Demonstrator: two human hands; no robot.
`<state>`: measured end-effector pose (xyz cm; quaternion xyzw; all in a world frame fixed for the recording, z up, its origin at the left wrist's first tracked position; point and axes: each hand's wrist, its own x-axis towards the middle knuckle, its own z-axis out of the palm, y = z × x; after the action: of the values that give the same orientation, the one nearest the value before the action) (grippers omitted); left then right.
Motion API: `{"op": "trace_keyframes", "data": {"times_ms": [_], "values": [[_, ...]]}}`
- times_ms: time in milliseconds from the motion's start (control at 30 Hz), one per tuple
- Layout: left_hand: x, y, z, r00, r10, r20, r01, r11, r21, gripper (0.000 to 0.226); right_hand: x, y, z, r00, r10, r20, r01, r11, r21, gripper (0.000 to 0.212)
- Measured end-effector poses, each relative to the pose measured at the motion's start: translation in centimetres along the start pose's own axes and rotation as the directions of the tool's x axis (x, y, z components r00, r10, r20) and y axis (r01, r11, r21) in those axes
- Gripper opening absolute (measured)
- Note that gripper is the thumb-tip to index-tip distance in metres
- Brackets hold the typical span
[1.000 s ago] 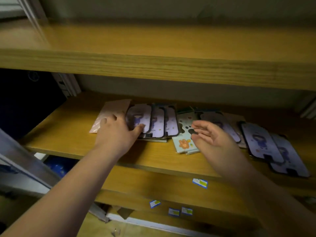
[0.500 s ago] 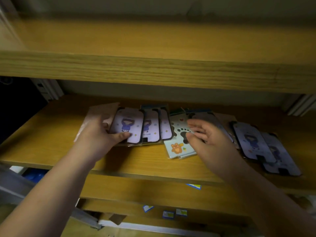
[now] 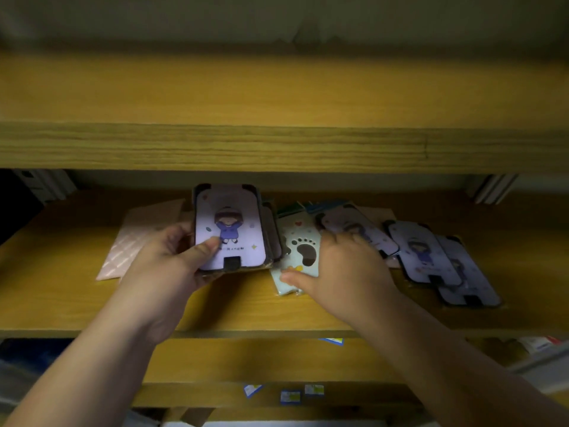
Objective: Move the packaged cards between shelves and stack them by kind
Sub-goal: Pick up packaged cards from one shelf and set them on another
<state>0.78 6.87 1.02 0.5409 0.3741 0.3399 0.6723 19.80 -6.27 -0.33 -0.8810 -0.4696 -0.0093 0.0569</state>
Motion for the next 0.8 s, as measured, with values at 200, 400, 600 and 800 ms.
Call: {"op": "trace_keyframes", "data": {"times_ms": [200, 400, 600, 800], "values": [[-0.6, -0.2, 2.1, 0.998, 0.026, 0.063, -0.02, 0.996, -0.084, 0.024, 0.7, -0.5, -0.4, 0.99, 0.061, 0.126, -0.08, 0.985, 0.154, 0.102], [-0.2, -0.5, 2.0, 0.995, -0.01, 0.097, 0.032, 0.972, -0.231, 0.032, 1.3, 1.3, -1.4, 0.978, 0.084, 0.189, -0.183, 0.776, 0.604, 0.028], [-0.6, -1.5, 2.8, 0.998, -0.058, 0.015, 0.06, 0.943, -0.327, 0.021, -0.4, 3.9, -2.3, 0.938, 0.166, 0.305, -0.347, 0.433, 0.832, 0.011], [-2.7, -1.9, 4.5, 0.995, -0.102, -0.013, 0.093, 0.947, -0.308, 0.011, -3.0, 6.8, -3.9, 0.925, 0.312, 0.219, -0.299, 0.235, 0.925, 0.019]]}}
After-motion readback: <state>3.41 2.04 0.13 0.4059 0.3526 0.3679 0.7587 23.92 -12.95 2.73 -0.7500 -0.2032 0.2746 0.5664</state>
